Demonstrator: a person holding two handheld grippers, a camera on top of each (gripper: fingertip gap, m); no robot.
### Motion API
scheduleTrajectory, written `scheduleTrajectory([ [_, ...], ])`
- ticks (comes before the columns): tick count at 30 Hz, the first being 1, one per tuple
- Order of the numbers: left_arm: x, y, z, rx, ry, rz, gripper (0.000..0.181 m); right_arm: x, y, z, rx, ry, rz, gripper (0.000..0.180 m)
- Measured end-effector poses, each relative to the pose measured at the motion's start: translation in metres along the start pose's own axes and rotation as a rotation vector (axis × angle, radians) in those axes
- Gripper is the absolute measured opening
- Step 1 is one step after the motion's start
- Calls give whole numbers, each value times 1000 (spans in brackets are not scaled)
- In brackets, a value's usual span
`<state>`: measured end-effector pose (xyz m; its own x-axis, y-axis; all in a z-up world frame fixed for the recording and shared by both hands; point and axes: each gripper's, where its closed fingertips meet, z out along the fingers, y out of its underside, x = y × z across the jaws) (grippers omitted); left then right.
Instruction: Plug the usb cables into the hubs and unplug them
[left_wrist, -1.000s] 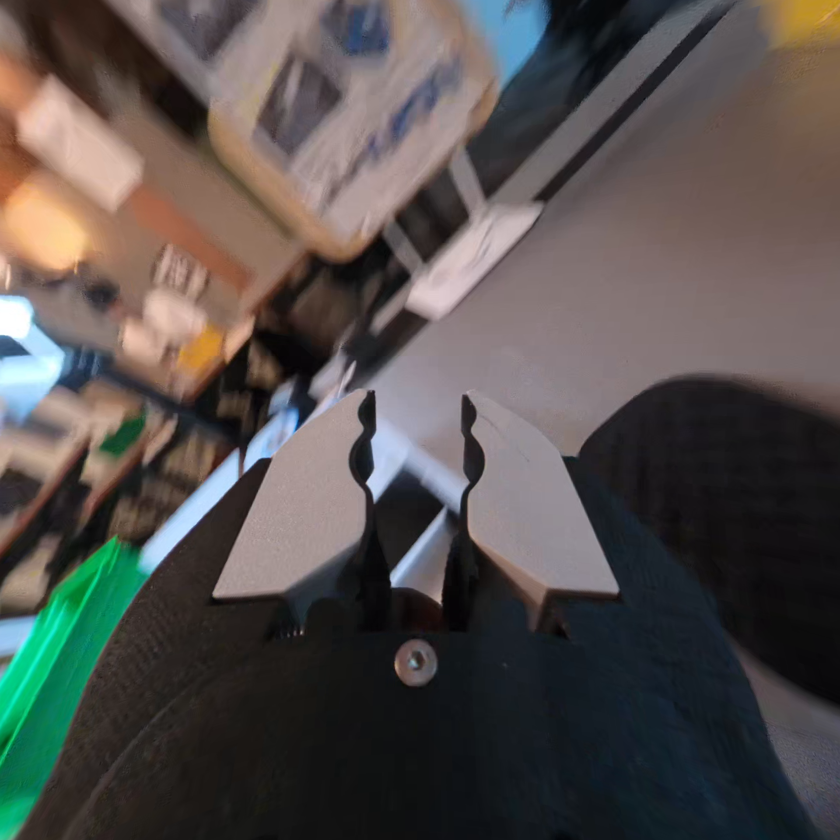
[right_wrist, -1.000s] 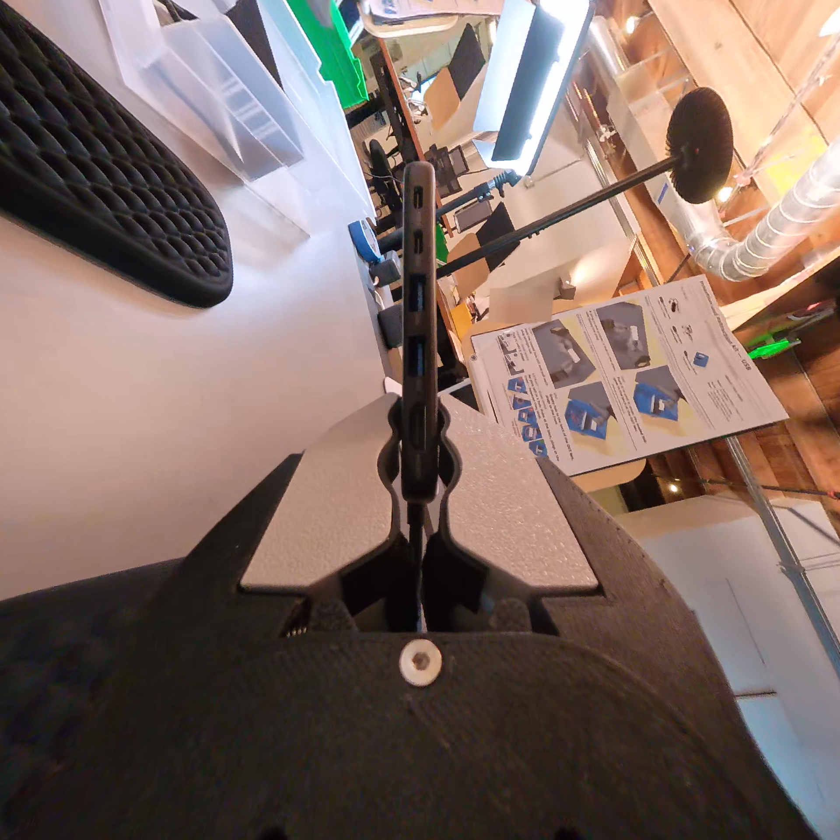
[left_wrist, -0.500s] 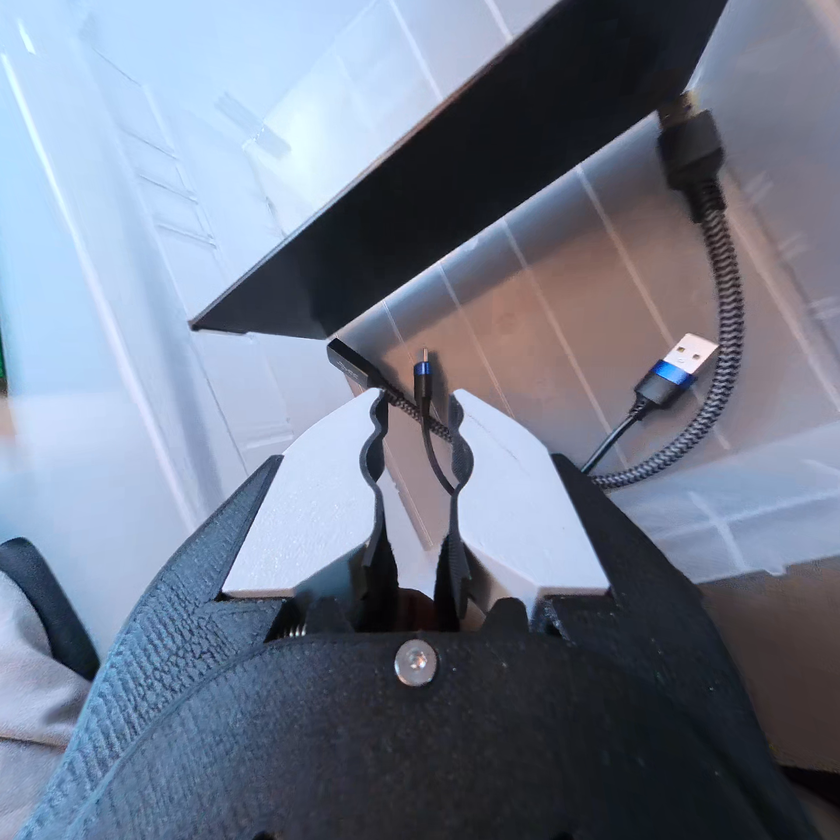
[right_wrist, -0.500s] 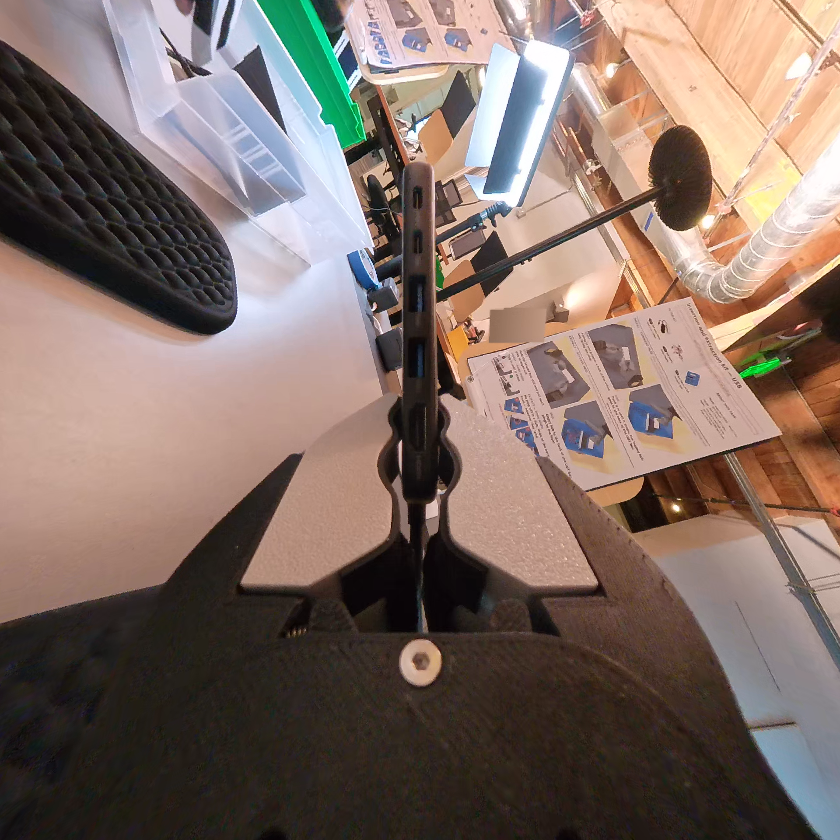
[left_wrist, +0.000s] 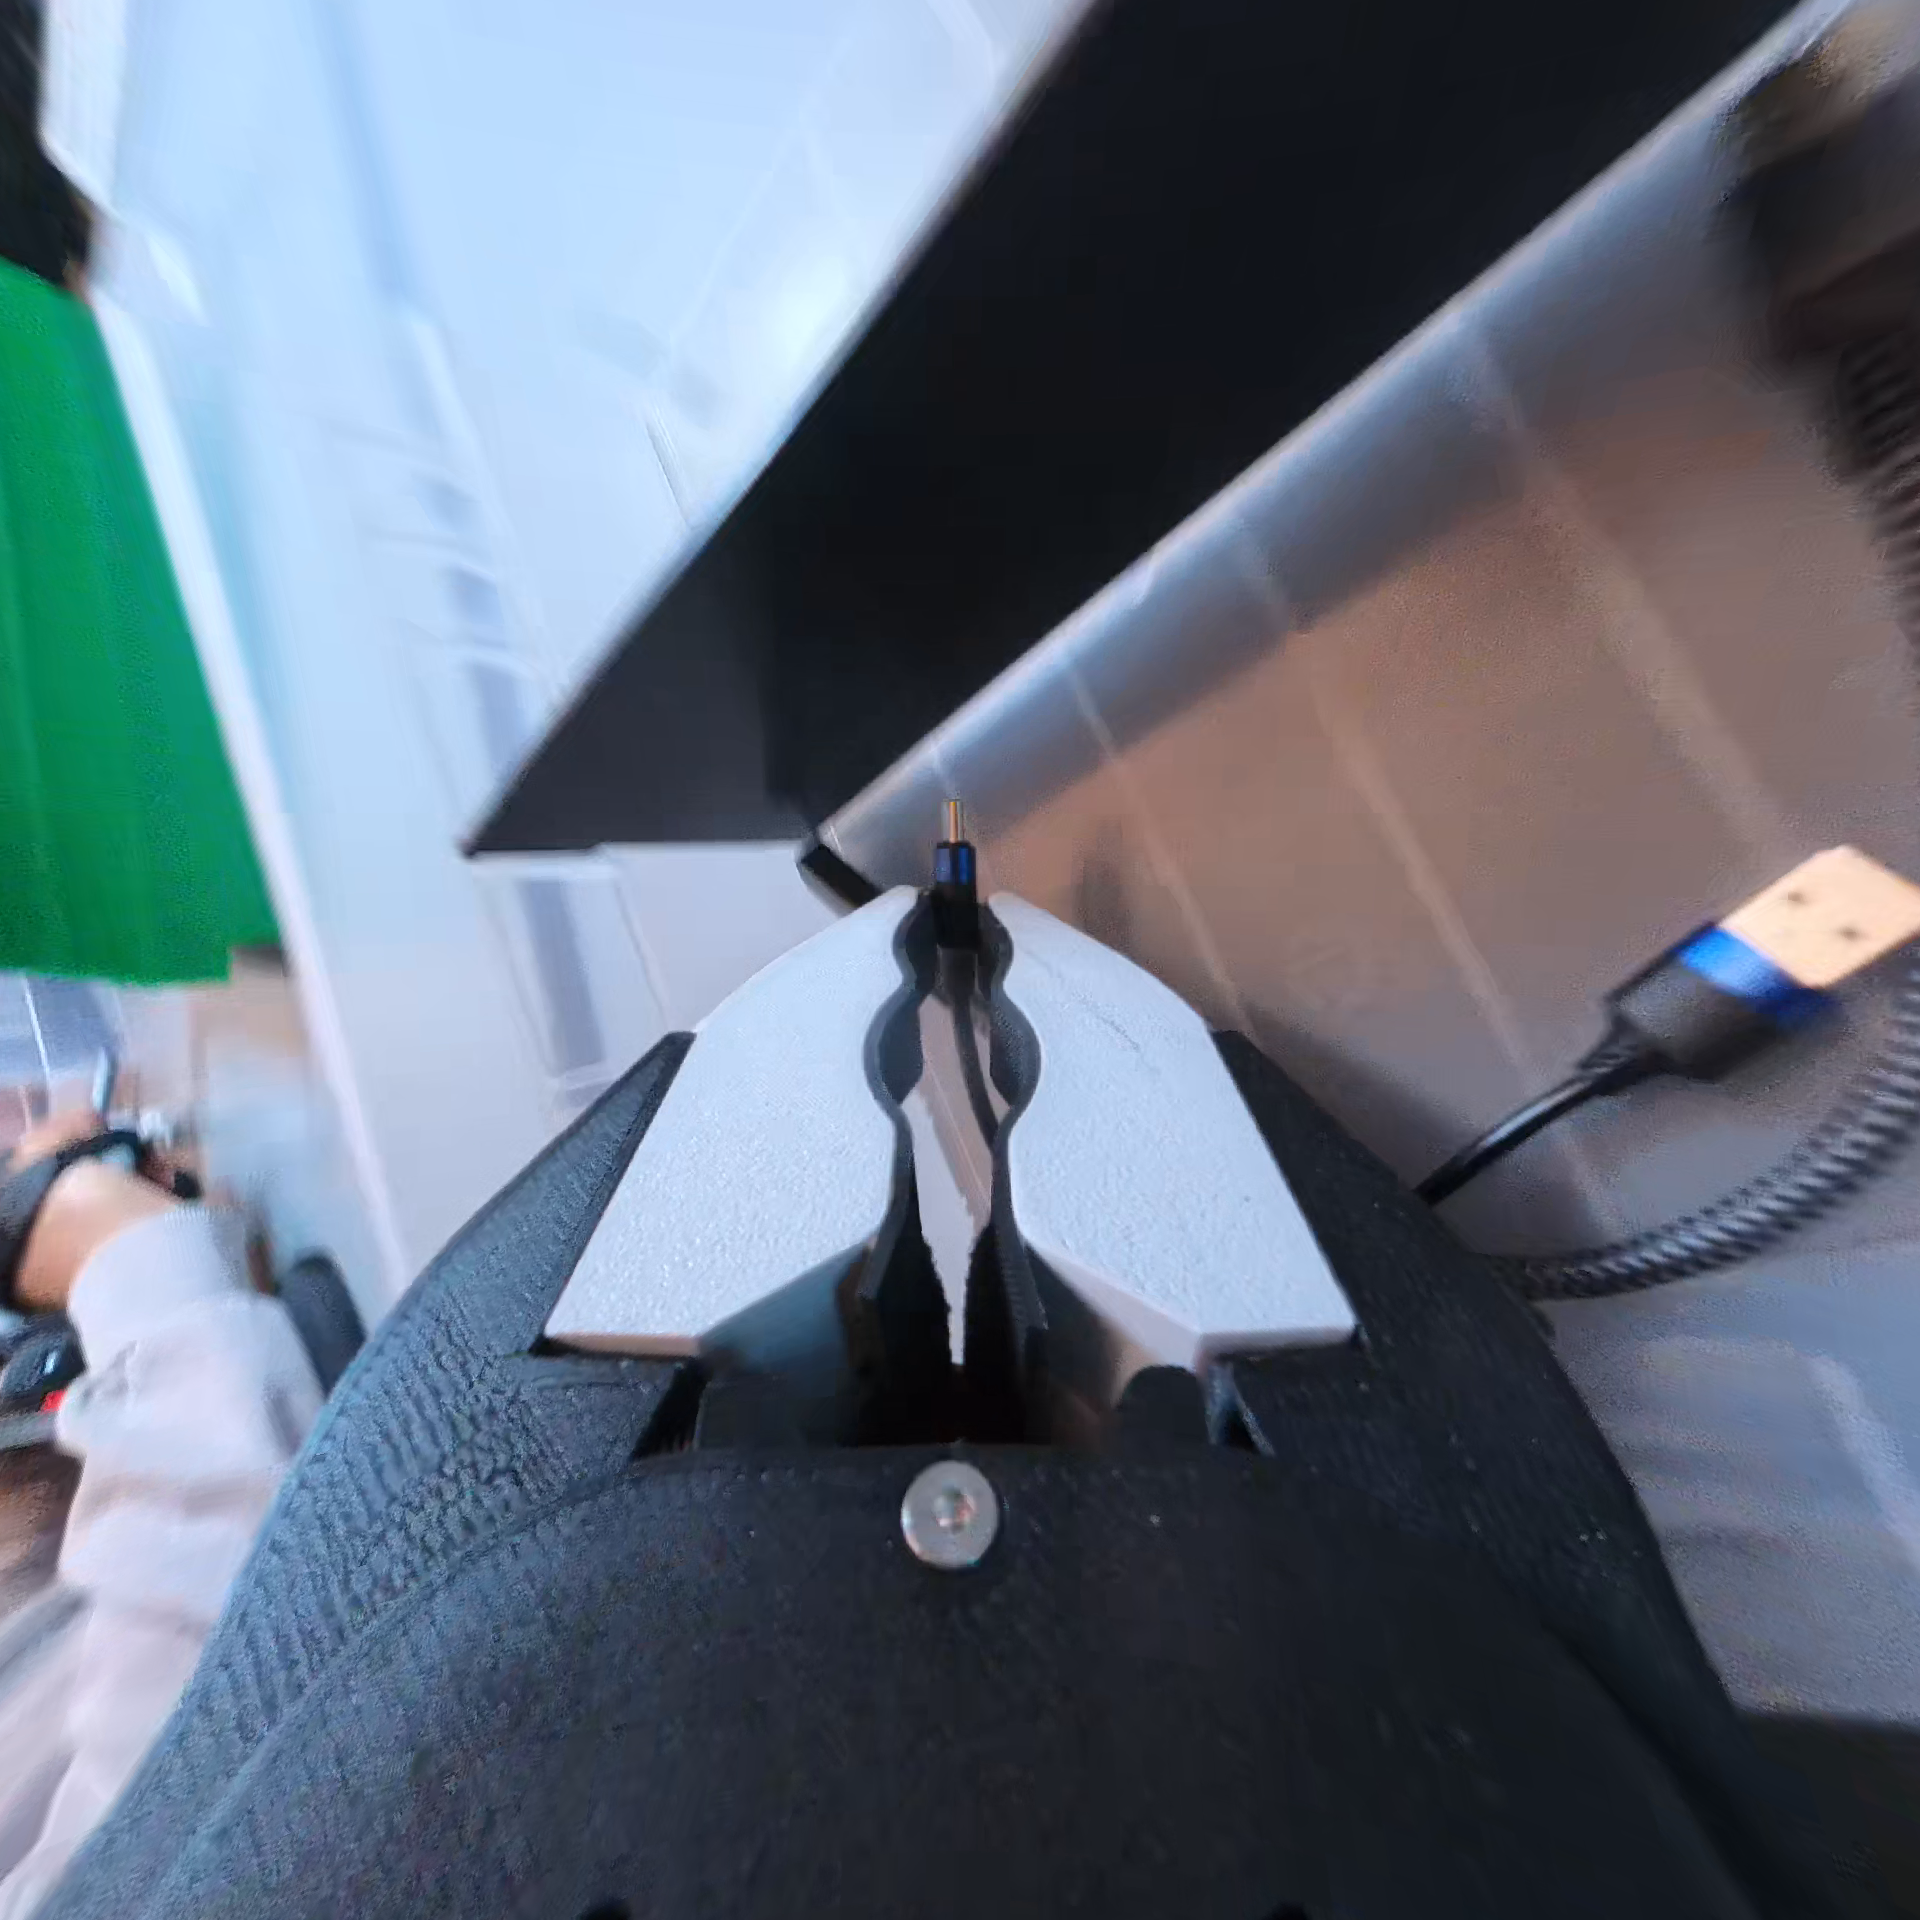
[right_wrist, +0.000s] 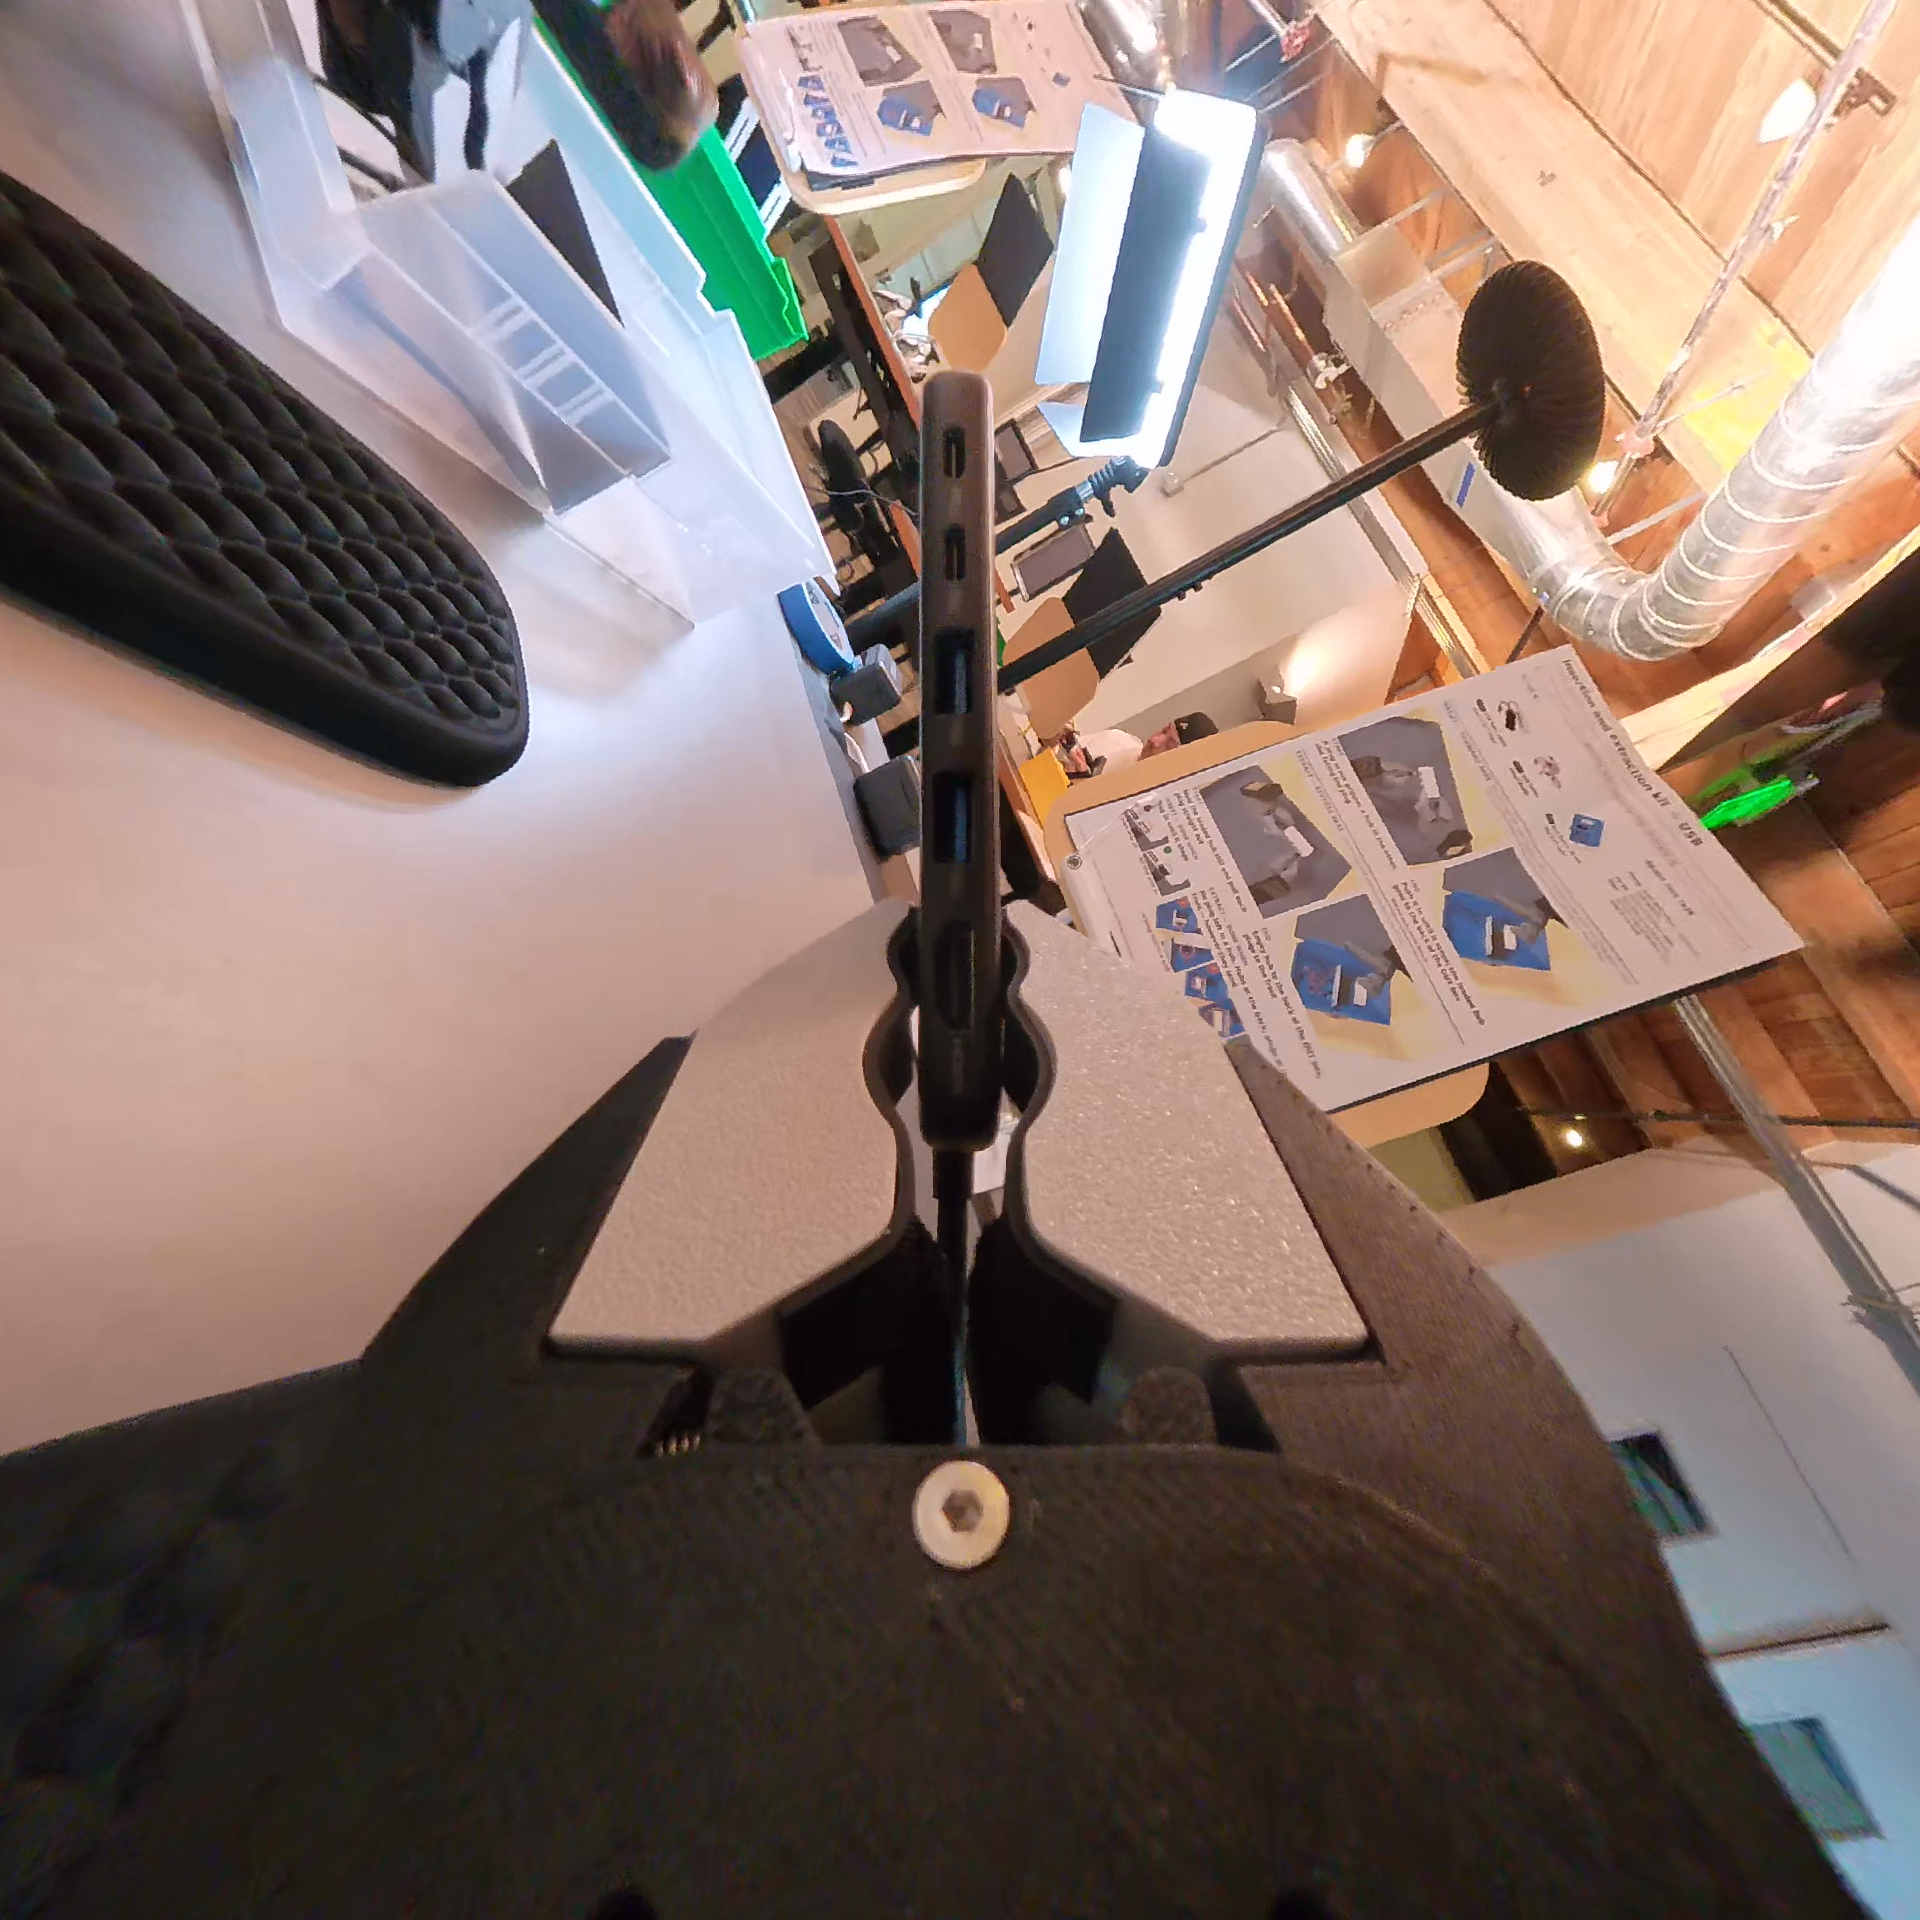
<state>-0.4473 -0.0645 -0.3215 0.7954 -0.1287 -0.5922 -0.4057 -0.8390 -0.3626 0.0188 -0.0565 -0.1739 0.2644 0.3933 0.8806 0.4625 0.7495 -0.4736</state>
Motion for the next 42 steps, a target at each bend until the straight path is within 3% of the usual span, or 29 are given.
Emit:
scheduleTrajectory([
  [2, -8, -27, -26, 211, -75, 31, 7, 0, 3, 2, -1, 1, 28, 12],
  [5, -36, -68, -90, 506, -388, 112, 7, -1, 9, 7, -38, 12, 51, 12],
  [10, -22, -124, -184, 748, -696, 266, 7, -4, 17, 18, -125, 49, 61, 12],
  [12, -3, -144, -210, 829, -726, 315, 7, -5, 18, 21, -145, 57, 67, 12],
  [18, 80, -181, -259, 991, -576, 524, 7, 1, 37, 13, -220, 85, 26, 12],
  [22, 157, -180, -243, 937, -299, 755, 7, 12, 47, 1, -234, 126, 44, 12],
  [27, 199, -155, -155, 627, -216, 941, 7, 17, 49, -5, -233, 145, 48, 12],
  [32, 217, -127, -112, 468, -23, 885, 7, 16, 49, -4, -223, 143, 54, 12],
  [36, 218, -126, -113, 475, 104, 716, 8, 14, 51, -3, -222, 135, 61, 12],
  [42, 217, -116, -122, 446, 396, 521, 30, 16, 51, -5, -213, 143, 71, 12],
])
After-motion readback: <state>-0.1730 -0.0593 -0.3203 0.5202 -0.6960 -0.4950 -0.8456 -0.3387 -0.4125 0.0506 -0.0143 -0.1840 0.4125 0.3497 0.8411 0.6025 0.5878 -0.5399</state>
